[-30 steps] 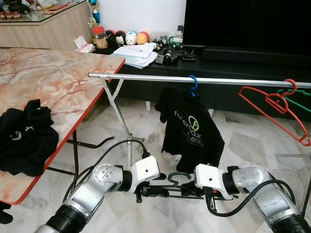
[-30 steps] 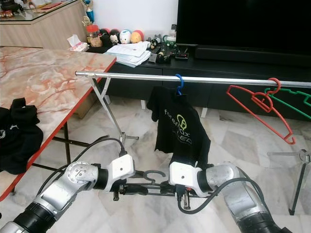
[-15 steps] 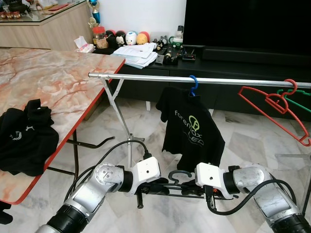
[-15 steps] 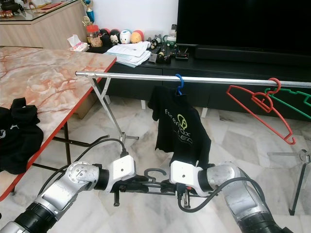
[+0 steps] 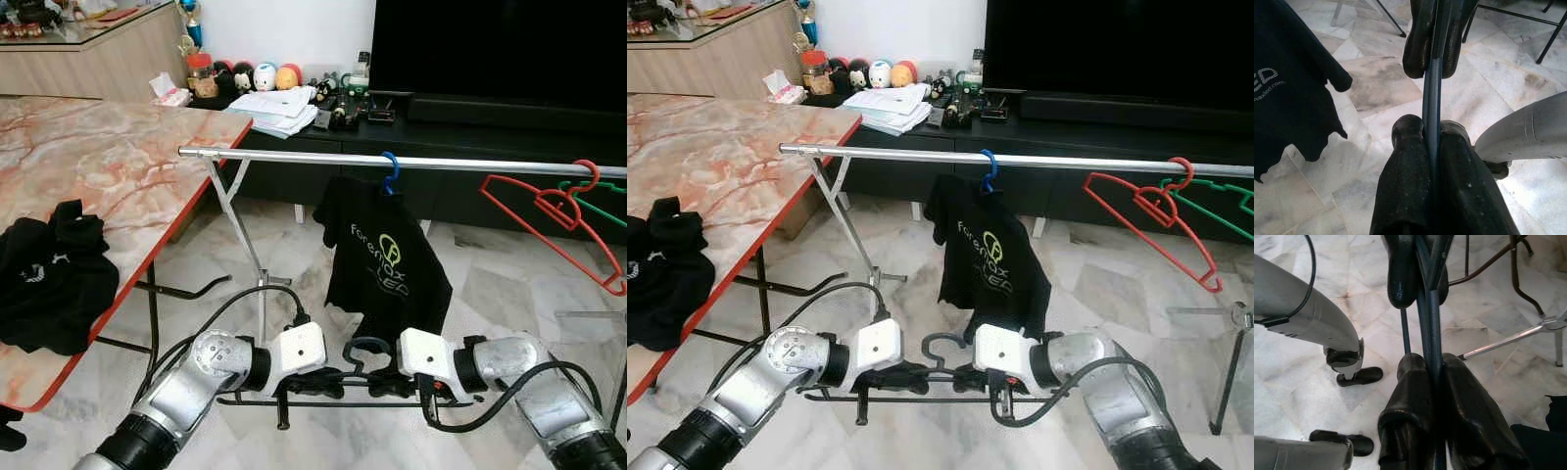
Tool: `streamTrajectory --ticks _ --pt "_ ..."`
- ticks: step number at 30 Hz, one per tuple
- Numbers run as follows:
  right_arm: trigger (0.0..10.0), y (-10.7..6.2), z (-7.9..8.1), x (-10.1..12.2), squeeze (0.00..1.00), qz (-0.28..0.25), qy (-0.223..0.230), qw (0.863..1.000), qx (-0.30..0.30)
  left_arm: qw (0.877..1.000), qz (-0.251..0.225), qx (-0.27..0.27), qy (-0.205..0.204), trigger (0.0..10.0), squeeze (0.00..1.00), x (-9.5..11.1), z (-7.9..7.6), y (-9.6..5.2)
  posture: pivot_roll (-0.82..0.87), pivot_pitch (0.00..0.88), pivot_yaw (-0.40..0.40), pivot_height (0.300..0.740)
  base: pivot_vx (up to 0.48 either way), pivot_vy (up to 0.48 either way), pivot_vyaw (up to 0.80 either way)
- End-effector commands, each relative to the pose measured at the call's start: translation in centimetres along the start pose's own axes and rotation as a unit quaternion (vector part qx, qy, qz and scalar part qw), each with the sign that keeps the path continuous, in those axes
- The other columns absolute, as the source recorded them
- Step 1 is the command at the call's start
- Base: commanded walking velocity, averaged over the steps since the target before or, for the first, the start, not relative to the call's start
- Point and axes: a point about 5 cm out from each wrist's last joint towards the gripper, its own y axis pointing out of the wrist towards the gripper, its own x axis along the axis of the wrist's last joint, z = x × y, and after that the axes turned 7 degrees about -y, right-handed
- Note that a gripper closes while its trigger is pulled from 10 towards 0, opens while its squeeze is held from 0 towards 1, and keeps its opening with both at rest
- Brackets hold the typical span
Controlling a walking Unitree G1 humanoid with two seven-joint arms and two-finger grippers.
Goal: Hang hanger
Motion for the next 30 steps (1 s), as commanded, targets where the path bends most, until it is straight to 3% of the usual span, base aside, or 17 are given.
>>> streamTrajectory --ticks 1,8,15,22,27,28,29,30 --pt "10.0 0.1 0.6 -0.7 1.00 0.009 0.007 1.000 0.027 1.000 0.006 0.021 -0.004 0.0 0.00 -0.3 0.7 -0.7 0.06 0.106 0.059 0.740 0.000 0.000 0.00" --pt "10.0 0.0 0.9 -1.6 1.00 0.016 0.024 0.999 0.038 1.000 0.009 0.011 0.006 0.0 0.00 -0.4 0.5 -0.8 0.05 0.100 0.058 0.740 0.000 0.000 0.00" --pt "10.0 0.1 1.1 -2.6 1.00 0.036 0.028 0.998 0.053 0.998 0.046 0.008 0.030 0.0 0.00 -1.1 0.5 -1.4 0.06 0.094 0.054 0.740 0.000 0.000 0.00" --pt "10.0 0.2 0.0 -2.3 1.00 0.021 0.025 0.999 0.017 0.996 0.079 -0.005 0.041 0.0 0.00 -1.8 0.2 -1.8 0.06 0.087 0.052 0.740 0.000 0.000 0.00" --pt "10.0 0.8 -1.3 -1.7 0.97 -0.005 0.021 0.999 -0.040 0.994 0.093 -0.015 0.048 0.0 0.00 -1.9 0.0 -2.1 0.07 0.087 0.051 0.740 0.000 0.000 0.00" --pt "10.0 0.8 -1.5 -1.6 0.71 -0.009 0.021 0.999 -0.048 0.994 0.094 -0.016 0.048 0.0 0.00 -1.9 0.0 -2.1 0.07 0.087 0.051 0.740 0.000 0.000 0.00" --pt "10.0 0.8 -1.9 -1.4 0.00 -0.015 0.022 0.997 -0.066 0.994 0.097 -0.018 0.046 0.0 0.00 -2.1 0.0 -2.2 0.06 0.090 0.051 0.740 0.000 0.000 0.00" --pt "10.0 0.8 -2.1 -1.4 0.00 -0.018 0.023 0.997 -0.072 0.994 0.099 -0.019 0.046 0.0 0.00 -2.2 -0.1 -2.3 0.06 0.090 0.051 0.740 0.000 0.000 0.00"
